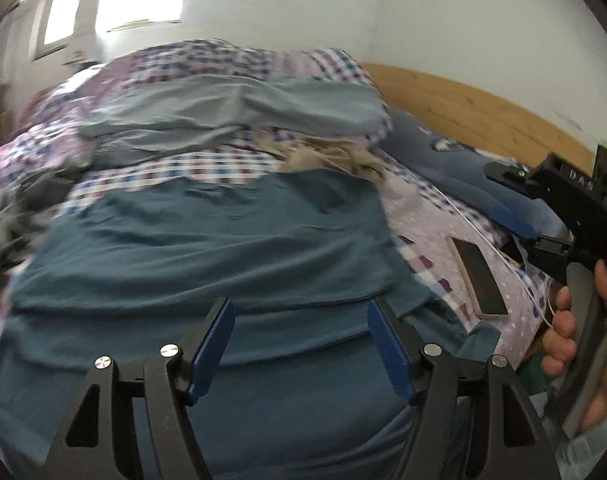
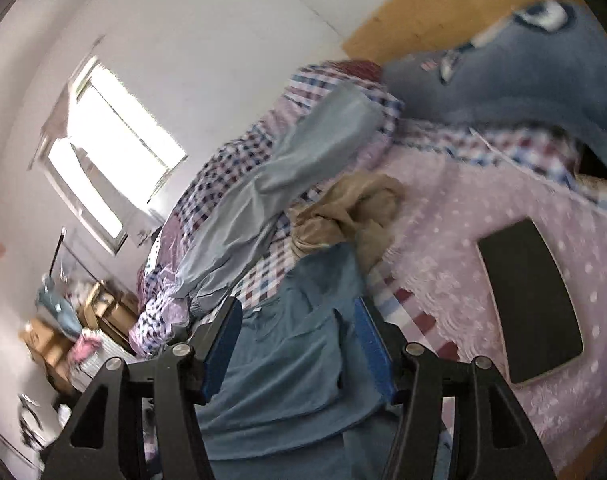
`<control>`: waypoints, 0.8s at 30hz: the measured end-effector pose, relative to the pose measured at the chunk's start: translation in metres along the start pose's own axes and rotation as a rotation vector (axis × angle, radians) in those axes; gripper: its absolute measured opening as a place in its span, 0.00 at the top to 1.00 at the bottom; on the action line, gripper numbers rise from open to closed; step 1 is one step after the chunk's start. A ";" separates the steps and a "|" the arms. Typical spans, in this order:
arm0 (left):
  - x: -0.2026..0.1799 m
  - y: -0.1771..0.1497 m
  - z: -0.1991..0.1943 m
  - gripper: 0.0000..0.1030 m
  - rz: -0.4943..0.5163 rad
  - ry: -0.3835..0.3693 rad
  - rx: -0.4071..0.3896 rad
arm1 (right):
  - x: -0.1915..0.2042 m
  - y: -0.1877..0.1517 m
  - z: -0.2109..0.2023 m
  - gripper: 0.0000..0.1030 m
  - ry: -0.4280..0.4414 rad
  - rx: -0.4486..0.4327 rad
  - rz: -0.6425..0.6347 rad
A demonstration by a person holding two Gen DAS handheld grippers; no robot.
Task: Fold clothes
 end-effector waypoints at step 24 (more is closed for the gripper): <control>-0.076 -0.035 0.134 0.86 0.180 -0.099 0.217 | -0.050 0.008 -0.008 0.39 0.006 0.044 0.220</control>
Point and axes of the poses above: each gripper's, at about its wrist camera, not at the fingertips, and z roughly the way its jaws point, x to its left, y to its top, the point moved 9 cm from there along z, roughly the way its jaws point, and after that the axes turned 14 degrees about -x, right-handed, at the moved point
